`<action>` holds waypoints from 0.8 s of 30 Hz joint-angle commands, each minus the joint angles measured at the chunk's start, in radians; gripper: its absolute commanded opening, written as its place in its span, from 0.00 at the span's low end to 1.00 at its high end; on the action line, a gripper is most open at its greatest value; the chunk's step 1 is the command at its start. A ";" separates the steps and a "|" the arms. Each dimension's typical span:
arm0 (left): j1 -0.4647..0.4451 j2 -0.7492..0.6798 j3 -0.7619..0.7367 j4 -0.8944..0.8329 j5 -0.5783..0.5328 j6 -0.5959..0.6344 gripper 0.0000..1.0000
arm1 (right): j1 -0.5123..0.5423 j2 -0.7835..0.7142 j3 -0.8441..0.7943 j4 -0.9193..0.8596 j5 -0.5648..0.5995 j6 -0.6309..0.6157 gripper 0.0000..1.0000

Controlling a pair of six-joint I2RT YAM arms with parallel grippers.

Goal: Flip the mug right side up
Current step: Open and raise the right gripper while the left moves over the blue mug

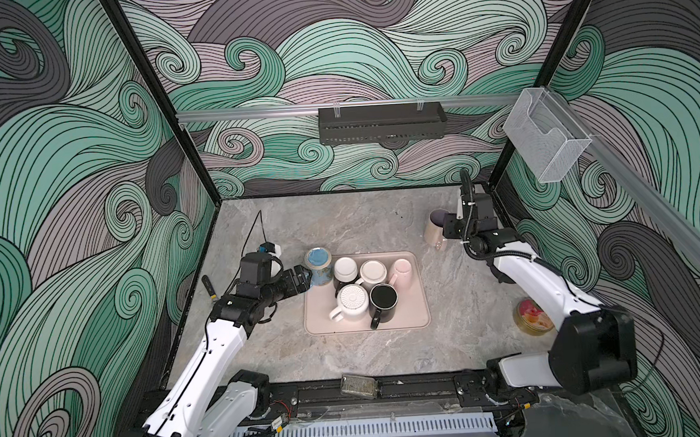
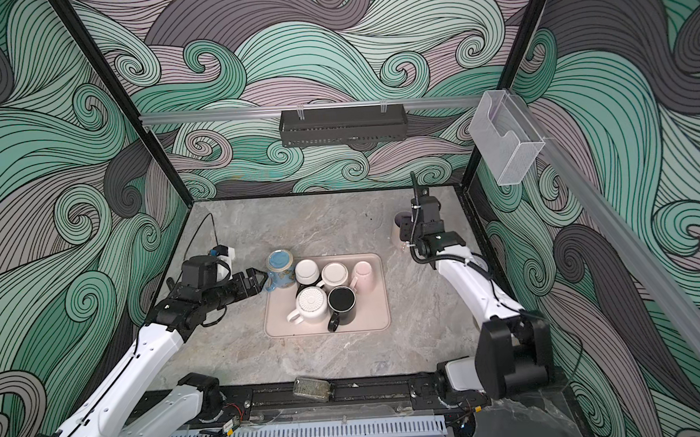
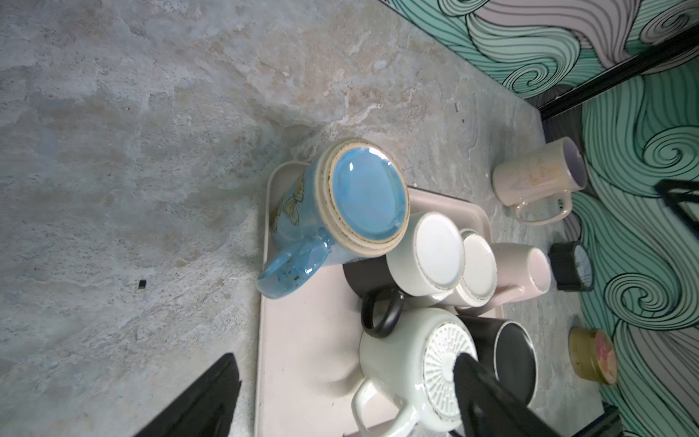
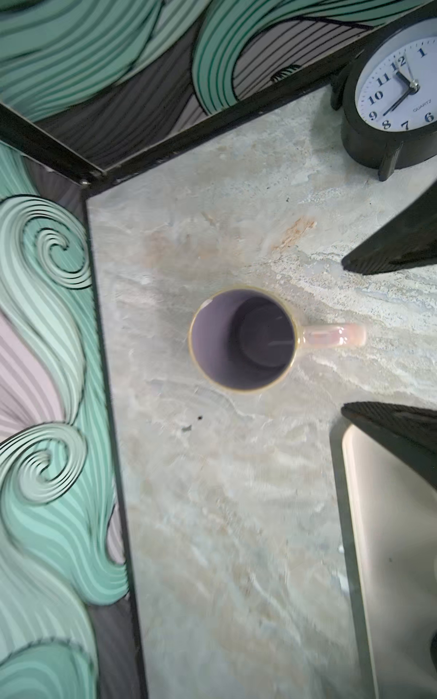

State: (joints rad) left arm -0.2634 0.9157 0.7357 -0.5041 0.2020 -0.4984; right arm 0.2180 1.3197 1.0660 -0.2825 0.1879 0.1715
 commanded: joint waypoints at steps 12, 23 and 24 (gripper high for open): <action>-0.110 0.165 0.227 -0.247 -0.147 0.282 0.89 | 0.188 -0.228 -0.102 -0.054 -0.066 -0.008 0.54; -0.113 0.384 0.388 -0.304 -0.146 0.322 0.87 | 0.190 -0.185 -0.132 -0.020 -0.071 -0.035 0.54; -0.113 0.398 0.398 -0.304 -0.165 0.317 0.86 | 0.190 -0.184 -0.137 -0.011 -0.076 -0.031 0.53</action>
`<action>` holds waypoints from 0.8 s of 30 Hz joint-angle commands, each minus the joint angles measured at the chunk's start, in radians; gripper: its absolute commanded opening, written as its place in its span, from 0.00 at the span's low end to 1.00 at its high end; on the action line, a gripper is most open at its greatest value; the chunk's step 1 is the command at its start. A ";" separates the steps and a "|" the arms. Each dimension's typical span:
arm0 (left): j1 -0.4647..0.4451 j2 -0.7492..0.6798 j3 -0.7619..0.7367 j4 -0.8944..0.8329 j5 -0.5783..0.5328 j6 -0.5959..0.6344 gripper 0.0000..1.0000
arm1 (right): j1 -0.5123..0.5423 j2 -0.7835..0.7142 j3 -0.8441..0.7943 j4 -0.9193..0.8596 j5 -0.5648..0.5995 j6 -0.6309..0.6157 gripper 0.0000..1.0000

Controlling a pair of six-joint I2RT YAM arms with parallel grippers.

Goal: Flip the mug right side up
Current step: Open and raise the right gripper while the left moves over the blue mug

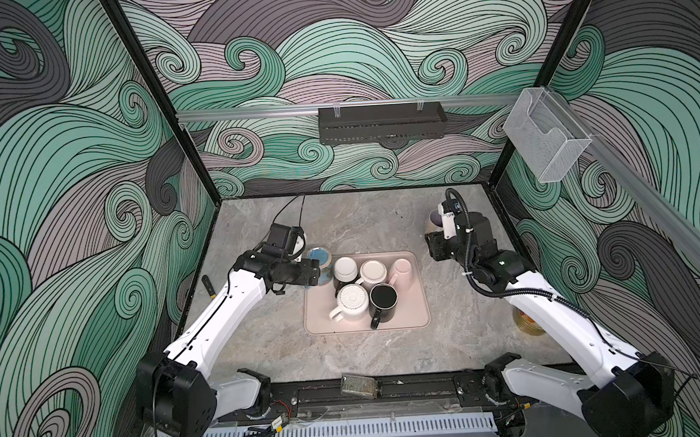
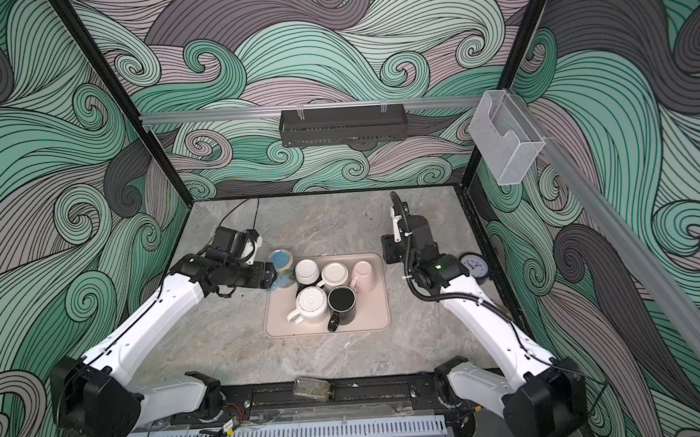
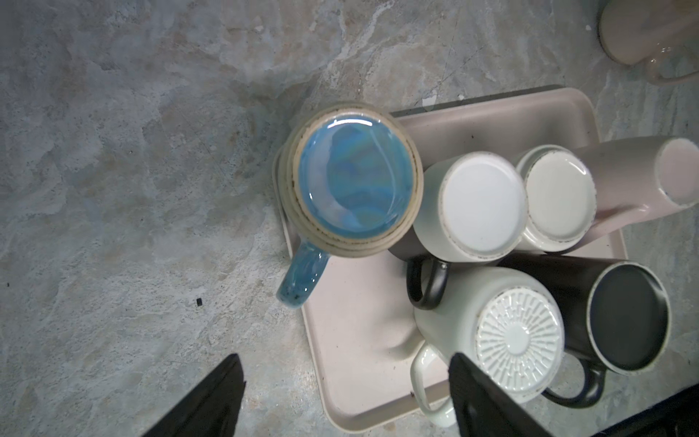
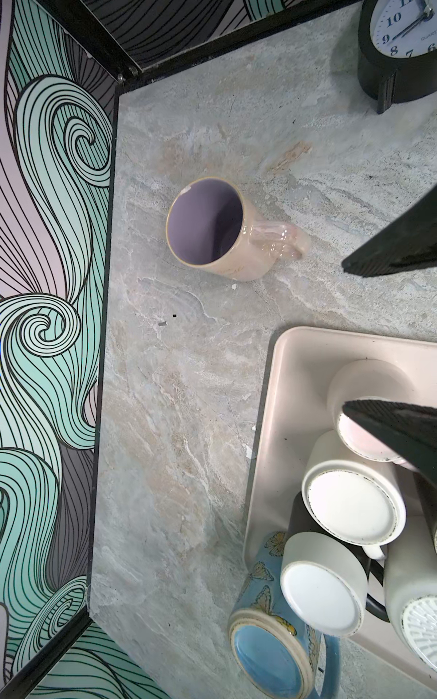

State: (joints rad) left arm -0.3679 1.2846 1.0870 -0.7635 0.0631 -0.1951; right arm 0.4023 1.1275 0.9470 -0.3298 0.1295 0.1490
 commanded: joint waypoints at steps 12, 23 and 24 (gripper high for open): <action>-0.008 0.113 0.017 0.094 -0.057 -0.047 0.82 | 0.006 0.060 -0.040 0.059 -0.037 -0.014 0.53; -0.016 0.131 -0.042 0.149 -0.046 -0.064 0.79 | 0.006 0.089 -0.024 0.057 -0.053 -0.002 0.53; -0.019 0.131 -0.045 0.151 -0.046 -0.064 0.79 | 0.006 0.091 -0.025 0.055 -0.053 0.000 0.53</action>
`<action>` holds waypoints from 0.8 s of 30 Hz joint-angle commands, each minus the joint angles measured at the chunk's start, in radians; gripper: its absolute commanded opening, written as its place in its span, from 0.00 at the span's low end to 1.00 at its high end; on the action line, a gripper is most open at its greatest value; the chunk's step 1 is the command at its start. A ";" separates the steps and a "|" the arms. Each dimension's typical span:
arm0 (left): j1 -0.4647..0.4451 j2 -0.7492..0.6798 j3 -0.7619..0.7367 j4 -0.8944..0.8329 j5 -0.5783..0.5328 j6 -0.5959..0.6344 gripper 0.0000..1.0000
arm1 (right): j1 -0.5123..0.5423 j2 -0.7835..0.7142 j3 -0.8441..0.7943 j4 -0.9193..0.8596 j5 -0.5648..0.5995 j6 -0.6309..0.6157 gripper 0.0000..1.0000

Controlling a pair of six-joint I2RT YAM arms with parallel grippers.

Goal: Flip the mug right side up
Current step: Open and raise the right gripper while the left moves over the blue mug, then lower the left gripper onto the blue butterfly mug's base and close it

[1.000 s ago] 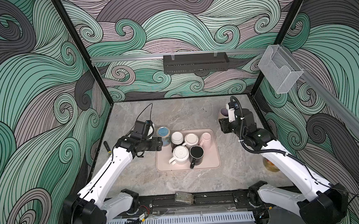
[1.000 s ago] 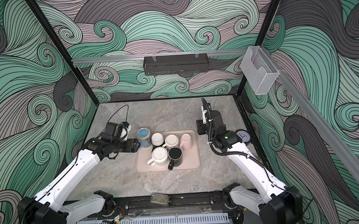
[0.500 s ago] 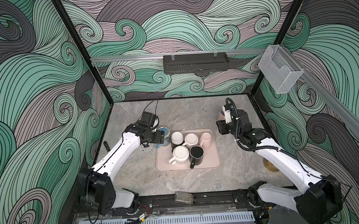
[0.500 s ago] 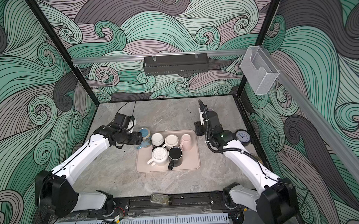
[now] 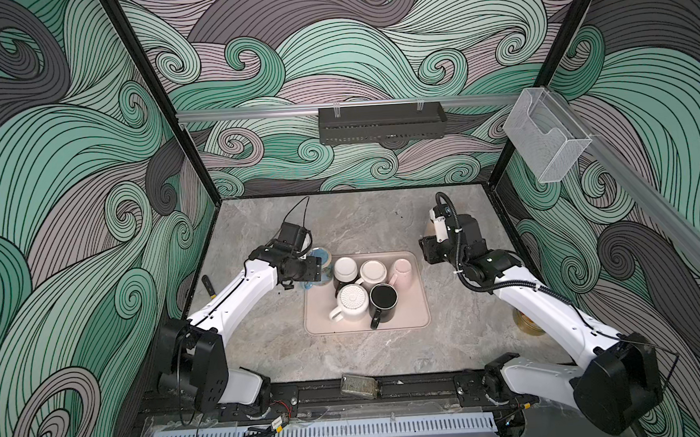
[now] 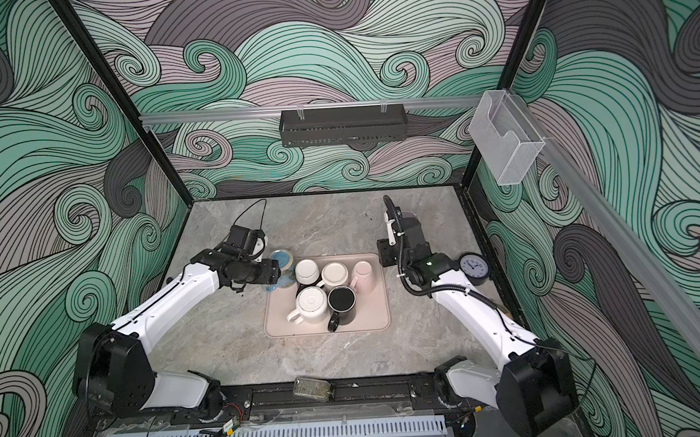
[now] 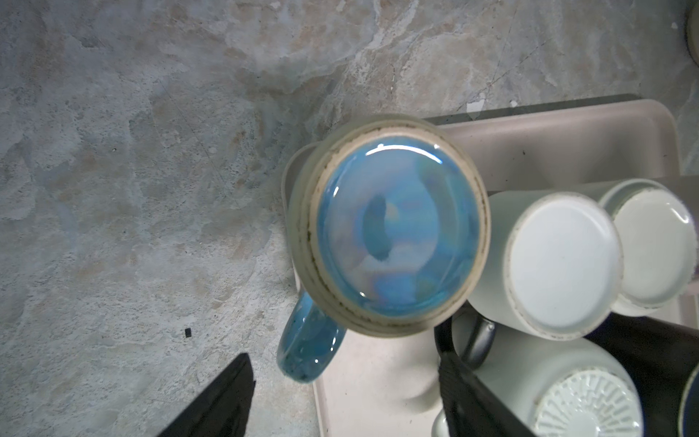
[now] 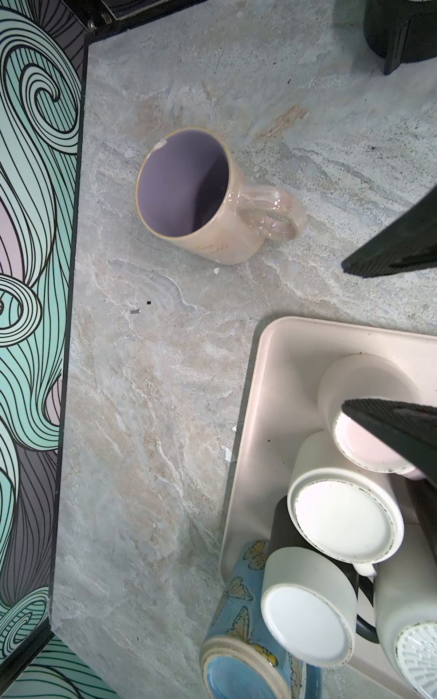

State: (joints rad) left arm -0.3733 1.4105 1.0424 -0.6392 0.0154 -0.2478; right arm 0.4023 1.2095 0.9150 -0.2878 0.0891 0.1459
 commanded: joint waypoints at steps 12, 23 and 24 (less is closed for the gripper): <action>-0.029 0.057 0.001 0.043 0.005 -0.028 0.77 | 0.006 0.027 0.000 0.024 -0.018 0.011 0.53; -0.070 0.071 -0.007 0.051 0.031 -0.054 0.66 | 0.006 0.041 -0.013 0.040 -0.013 0.012 0.53; -0.069 0.076 -0.006 0.048 0.028 -0.054 0.64 | 0.006 0.044 -0.012 0.042 -0.014 0.011 0.53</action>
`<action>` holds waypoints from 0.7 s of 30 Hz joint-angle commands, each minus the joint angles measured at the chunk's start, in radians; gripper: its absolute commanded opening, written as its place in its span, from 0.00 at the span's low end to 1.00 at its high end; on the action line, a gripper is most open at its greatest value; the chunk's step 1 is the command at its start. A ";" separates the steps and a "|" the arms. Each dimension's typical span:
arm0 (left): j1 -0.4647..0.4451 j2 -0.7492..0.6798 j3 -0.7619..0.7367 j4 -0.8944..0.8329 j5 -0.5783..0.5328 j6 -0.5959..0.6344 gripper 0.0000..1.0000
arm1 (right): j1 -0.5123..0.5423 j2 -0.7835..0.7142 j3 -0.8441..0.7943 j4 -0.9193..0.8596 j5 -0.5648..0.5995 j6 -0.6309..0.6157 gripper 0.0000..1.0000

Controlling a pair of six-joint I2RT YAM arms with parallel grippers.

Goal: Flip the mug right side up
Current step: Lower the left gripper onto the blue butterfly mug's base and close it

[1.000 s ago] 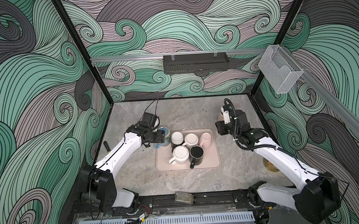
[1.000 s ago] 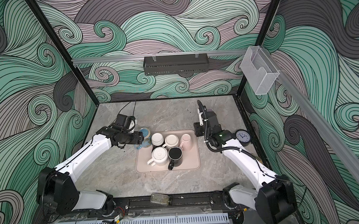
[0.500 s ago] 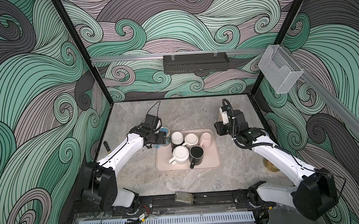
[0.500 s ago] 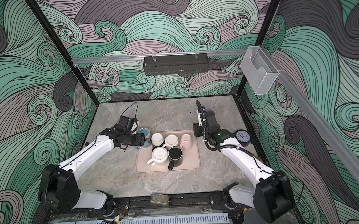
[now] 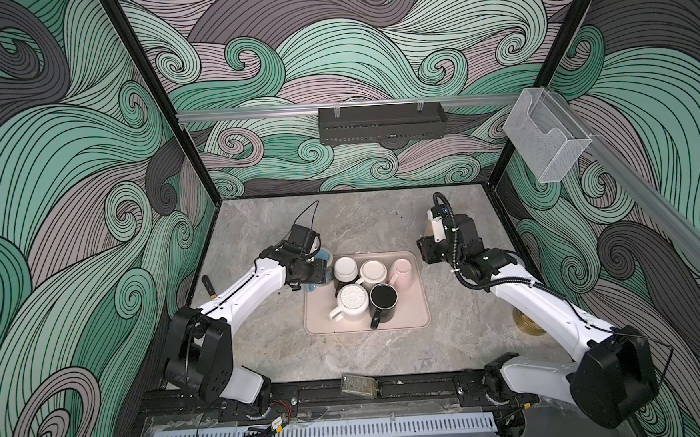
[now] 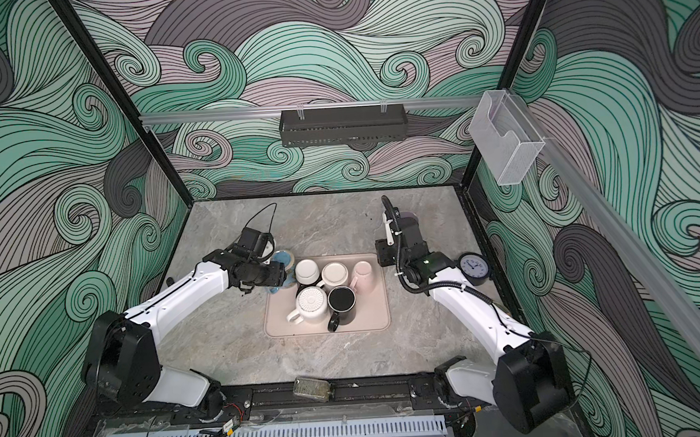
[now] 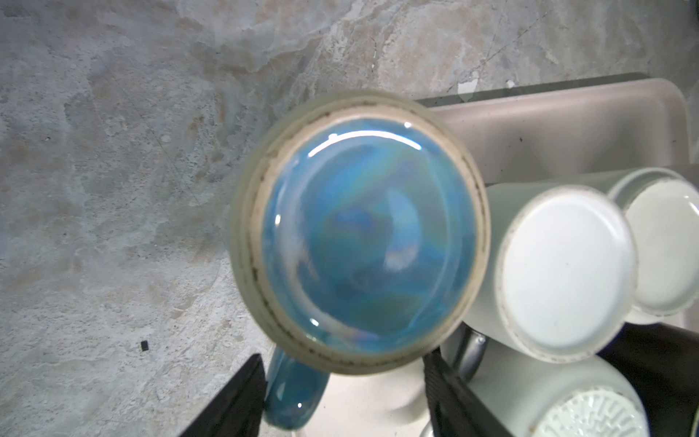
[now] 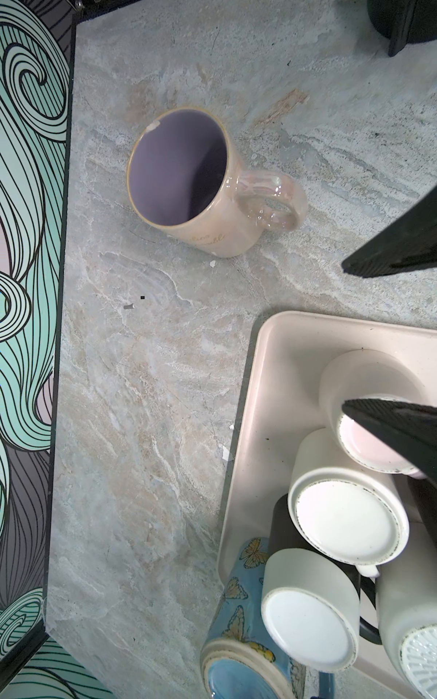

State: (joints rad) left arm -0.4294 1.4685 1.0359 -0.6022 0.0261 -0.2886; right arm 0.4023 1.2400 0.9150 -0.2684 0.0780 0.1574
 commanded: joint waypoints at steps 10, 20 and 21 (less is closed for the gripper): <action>-0.019 0.070 0.036 0.003 -0.036 -0.008 0.61 | 0.006 0.027 -0.012 0.031 -0.005 0.002 0.53; -0.023 0.120 0.068 -0.011 -0.078 -0.009 0.54 | 0.006 0.031 -0.015 0.033 -0.006 0.007 0.53; -0.024 0.123 0.069 -0.011 -0.083 -0.009 0.53 | 0.006 0.032 -0.016 0.035 -0.004 0.008 0.53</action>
State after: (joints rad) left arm -0.4480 1.5768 1.0664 -0.6048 -0.0261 -0.2981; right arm 0.4023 1.2621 0.9119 -0.2485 0.0780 0.1608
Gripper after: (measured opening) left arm 0.536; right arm 0.533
